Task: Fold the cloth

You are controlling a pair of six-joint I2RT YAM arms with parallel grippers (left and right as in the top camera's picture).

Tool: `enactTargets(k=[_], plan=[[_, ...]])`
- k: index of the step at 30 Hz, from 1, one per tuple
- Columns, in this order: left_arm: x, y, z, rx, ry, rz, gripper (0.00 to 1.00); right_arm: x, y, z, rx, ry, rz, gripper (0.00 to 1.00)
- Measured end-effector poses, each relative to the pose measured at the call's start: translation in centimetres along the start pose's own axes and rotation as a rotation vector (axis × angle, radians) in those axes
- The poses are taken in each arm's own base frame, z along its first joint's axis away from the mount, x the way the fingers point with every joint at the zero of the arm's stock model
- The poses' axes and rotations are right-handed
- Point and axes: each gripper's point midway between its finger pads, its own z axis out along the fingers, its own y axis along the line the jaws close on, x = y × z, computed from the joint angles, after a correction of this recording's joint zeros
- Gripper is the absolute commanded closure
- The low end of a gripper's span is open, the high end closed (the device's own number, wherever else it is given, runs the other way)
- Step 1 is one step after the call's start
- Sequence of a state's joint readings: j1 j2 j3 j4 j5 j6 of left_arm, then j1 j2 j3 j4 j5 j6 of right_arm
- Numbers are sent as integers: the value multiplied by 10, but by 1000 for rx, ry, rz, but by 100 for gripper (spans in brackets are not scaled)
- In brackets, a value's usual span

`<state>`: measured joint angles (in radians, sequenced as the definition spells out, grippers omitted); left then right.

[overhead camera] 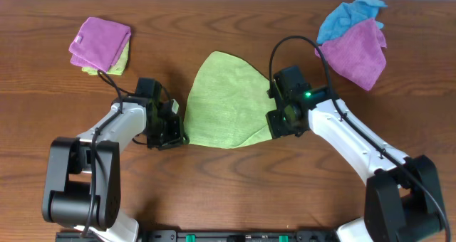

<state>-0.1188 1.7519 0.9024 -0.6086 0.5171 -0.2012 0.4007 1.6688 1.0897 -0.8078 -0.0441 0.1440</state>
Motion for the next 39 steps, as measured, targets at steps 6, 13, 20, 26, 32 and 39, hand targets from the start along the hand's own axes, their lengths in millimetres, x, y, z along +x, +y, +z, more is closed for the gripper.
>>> enactTargets(k=[6,13,20,26,32,39], plan=[[-9,-3,0,10,-36,18,66,-11,-3,0,22,-44,-41,44],[-16,-4,0,14,-63,32,66,-18,-4,0,30,-74,-72,41],[-18,-4,1,20,-89,37,75,-8,-5,21,20,-88,-106,35],[-18,-3,3,21,-97,38,84,-5,2,34,-26,-114,-122,32],[-18,-3,3,25,-97,20,85,-3,8,41,-63,-135,-136,32],[-17,-4,3,32,-94,17,85,1,13,50,-95,-113,-147,39]])
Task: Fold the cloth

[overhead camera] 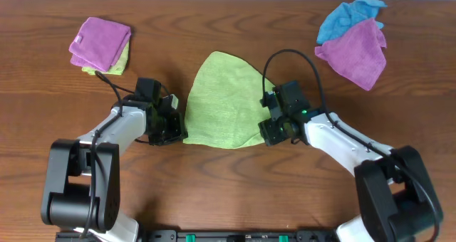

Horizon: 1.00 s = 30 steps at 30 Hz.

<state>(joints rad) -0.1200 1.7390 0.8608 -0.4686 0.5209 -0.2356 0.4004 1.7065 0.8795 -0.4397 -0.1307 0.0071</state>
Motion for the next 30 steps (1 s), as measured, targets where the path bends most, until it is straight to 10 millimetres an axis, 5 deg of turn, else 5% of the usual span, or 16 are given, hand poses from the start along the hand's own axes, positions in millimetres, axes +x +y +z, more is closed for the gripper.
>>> enactTargets(k=[8,16,25,30], plan=[[0,-1,0,3,0,0,85,2,15,1,-90,8,-1,57],[0,-1,0,3,0,0,85,6,22,0,-131,27,8,98],[4,1,1,0,15,-30,94,12,31,-5,-178,54,14,98],[14,1,-3,-11,62,-59,94,-23,39,-50,-189,-52,-9,99]])
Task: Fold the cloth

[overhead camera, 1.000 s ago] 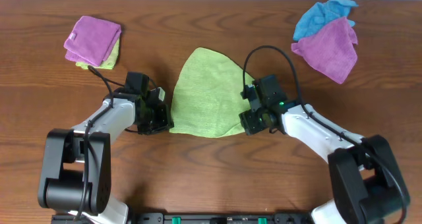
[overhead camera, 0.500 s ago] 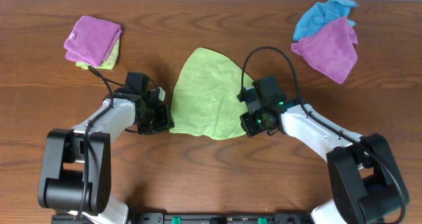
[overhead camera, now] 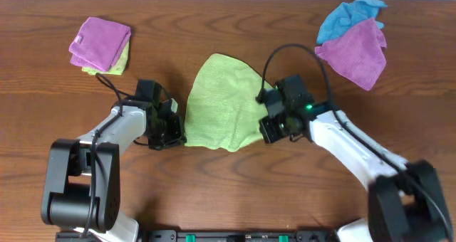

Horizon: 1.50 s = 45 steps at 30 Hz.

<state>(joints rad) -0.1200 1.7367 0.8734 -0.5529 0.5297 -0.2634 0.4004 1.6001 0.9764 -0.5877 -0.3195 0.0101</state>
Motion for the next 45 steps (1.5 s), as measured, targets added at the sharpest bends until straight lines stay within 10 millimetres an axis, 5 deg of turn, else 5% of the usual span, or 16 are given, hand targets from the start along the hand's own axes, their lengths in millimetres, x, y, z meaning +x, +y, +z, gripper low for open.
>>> enactTargets(k=[4,9,12,17,25,32,39,45], plan=[[-15,-25,-35,30,-76,40,94,-42,21,-63,-1,-183,-60,99],[-38,-80,-120,114,-312,170,94,-49,32,-97,-3,-268,-80,98],[-33,-100,-161,147,-407,222,94,-53,39,-116,-4,-323,-88,99],[-16,-110,-191,157,-452,245,94,-59,50,-149,-12,-416,-94,99],[-1,-108,-180,178,-356,217,81,-54,51,-153,-15,-404,-73,99],[18,-118,-157,207,-255,280,57,-56,51,-154,-16,-413,-74,99],[63,-98,-68,369,-6,217,61,-57,51,-154,-15,-417,-72,98],[96,-93,-48,391,75,228,60,-57,49,-155,-2,-421,-70,99]])
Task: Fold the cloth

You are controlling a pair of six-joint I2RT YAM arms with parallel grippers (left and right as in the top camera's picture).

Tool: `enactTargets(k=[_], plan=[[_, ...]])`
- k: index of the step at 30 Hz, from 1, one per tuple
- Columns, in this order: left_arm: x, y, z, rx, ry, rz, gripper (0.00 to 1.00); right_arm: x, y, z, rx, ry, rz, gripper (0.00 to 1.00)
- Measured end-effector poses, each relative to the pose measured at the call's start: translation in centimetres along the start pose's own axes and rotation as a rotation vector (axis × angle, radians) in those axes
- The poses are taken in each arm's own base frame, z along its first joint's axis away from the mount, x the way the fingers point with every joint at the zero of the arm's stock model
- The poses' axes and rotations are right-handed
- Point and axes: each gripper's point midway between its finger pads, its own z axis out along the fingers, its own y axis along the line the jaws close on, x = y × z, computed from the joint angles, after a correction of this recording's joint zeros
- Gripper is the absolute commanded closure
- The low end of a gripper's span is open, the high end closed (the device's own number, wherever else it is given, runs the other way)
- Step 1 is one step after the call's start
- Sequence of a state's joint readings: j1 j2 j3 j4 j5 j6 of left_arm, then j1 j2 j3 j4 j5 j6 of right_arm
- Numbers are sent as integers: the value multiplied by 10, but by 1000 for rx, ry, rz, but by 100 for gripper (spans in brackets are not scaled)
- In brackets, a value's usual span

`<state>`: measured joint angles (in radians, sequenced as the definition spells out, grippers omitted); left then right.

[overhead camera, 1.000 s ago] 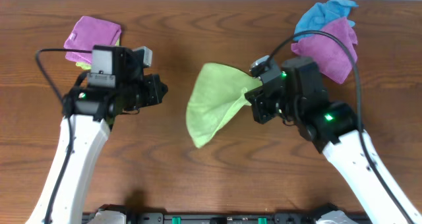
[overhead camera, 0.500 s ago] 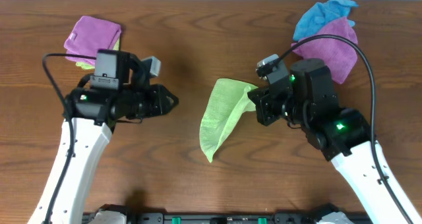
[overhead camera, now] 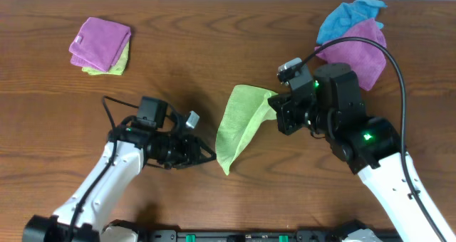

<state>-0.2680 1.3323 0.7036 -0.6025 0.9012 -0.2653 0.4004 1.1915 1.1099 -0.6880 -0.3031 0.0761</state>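
Observation:
In the overhead view the green cloth (overhead camera: 241, 122) is bunched into a narrow hanging strip, raised off the brown table (overhead camera: 214, 35). My right gripper (overhead camera: 279, 105) is shut on its upper right corner, lifted high. Beside the strip's lower left edge my left gripper (overhead camera: 211, 155) sits low and looks shut on that edge. The cloth's bottom tip droops just past the left fingers. Both sets of fingertips are largely hidden by the cloth and the wrists.
A folded pink cloth on a yellow-green one (overhead camera: 101, 44) lies at the far left. A crumpled blue cloth (overhead camera: 348, 14) and a purple cloth (overhead camera: 360, 50) lie at the far right, just behind the right arm.
The green cloth lay spread flat with a gripper at each lower corner. It is now raised and gathered into a strip; the right gripper is higher, the left has shifted right and nearer.
The green cloth lay flat with both grippers at its near corners, left and right. Over the following moments the grippers closed in on those corners and the near edge wrinkled slightly. Now the cloth hangs lifted between the two grippers.

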Motion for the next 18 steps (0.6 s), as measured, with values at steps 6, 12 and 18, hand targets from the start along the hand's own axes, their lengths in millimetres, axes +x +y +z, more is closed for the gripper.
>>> enactTargets(k=[6,12,18], plan=[[6,12,1,-278,-75,181,62,0,-2,0,11,-2,0,99],[5,21,11,-485,-115,323,62,-1,-4,0,21,-3,0,99],[4,18,19,-650,-192,466,56,-1,-5,0,31,-4,0,99]])
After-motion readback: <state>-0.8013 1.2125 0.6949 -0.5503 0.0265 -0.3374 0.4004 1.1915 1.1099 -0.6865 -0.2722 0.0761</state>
